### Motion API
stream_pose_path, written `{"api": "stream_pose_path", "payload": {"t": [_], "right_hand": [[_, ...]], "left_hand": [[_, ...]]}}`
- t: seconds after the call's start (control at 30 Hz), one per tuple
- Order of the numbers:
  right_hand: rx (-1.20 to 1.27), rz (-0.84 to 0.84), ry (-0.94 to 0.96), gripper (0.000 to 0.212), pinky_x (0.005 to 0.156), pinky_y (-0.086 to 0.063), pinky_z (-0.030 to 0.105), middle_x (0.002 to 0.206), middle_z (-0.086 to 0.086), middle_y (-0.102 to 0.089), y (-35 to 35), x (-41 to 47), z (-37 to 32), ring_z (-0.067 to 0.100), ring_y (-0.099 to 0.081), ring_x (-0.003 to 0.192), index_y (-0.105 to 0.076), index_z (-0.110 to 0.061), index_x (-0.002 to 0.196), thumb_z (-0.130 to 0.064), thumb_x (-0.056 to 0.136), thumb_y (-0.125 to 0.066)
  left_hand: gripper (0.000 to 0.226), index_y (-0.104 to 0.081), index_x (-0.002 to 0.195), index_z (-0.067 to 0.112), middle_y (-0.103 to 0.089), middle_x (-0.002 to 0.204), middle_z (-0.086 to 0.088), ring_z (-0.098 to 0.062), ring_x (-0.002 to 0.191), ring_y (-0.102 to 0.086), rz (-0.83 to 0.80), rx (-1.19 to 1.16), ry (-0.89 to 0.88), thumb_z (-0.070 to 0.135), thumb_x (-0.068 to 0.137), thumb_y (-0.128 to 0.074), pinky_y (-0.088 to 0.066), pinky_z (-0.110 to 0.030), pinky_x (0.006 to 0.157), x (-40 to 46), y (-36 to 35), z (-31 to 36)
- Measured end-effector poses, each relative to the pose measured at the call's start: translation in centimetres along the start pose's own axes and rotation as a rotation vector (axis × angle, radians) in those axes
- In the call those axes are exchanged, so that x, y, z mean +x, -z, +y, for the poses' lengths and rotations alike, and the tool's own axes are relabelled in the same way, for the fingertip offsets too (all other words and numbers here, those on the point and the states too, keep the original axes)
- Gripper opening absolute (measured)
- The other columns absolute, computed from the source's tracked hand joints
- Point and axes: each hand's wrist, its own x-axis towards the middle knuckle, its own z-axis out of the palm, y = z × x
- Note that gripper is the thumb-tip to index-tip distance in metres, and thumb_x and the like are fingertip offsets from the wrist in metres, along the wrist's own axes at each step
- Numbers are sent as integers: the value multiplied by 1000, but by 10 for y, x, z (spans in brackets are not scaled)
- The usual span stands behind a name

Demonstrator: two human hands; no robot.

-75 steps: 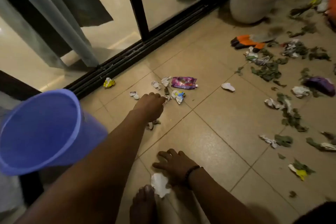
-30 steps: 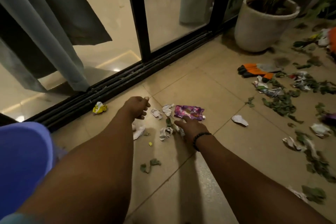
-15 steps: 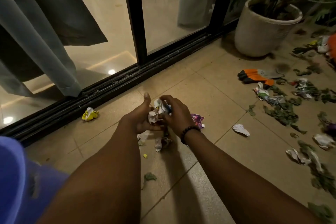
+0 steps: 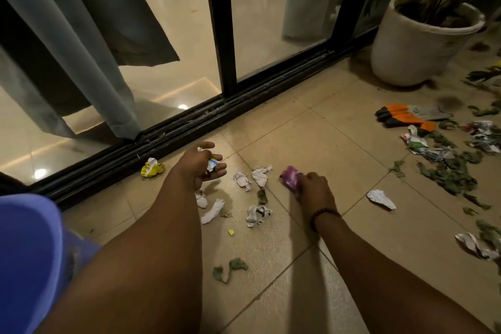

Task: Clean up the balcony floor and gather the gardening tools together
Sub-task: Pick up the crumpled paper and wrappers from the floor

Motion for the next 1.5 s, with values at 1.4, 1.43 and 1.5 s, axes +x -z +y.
{"api": "stream_pose_path", "payload": {"t": [1.4, 1.43, 1.5], "right_hand": [[246, -113, 259, 51, 95, -49, 39, 130, 8, -41, 1, -9, -126, 24, -43, 118, -51, -23, 123, -40, 81, -75], [65, -200, 272, 57, 96, -47, 41, 132, 10, -36, -8, -14, -120, 28, -37, 122, -47, -22, 127, -38, 80, -76], [-56, -262, 286, 51, 93, -47, 40, 131, 12, -34, -23, -21, -111, 31, -35, 120, -47, -19, 125, -25, 83, -74]], "left_hand": [[17, -47, 87, 8, -48, 71, -6, -13, 54, -49, 121, -465, 107, 12, 103, -40, -34, -12, 34, 16, 29, -2], [19, -45, 86, 9, -42, 69, -5, -14, 56, -42, 175, -470, 118, 10, 103, -37, -29, -11, 34, 18, 36, -7], [23, -44, 82, 9, -42, 68, -7, -16, 55, -43, 322, -462, 84, 9, 103, -36, -26, -9, 35, 16, 49, -12]]}}
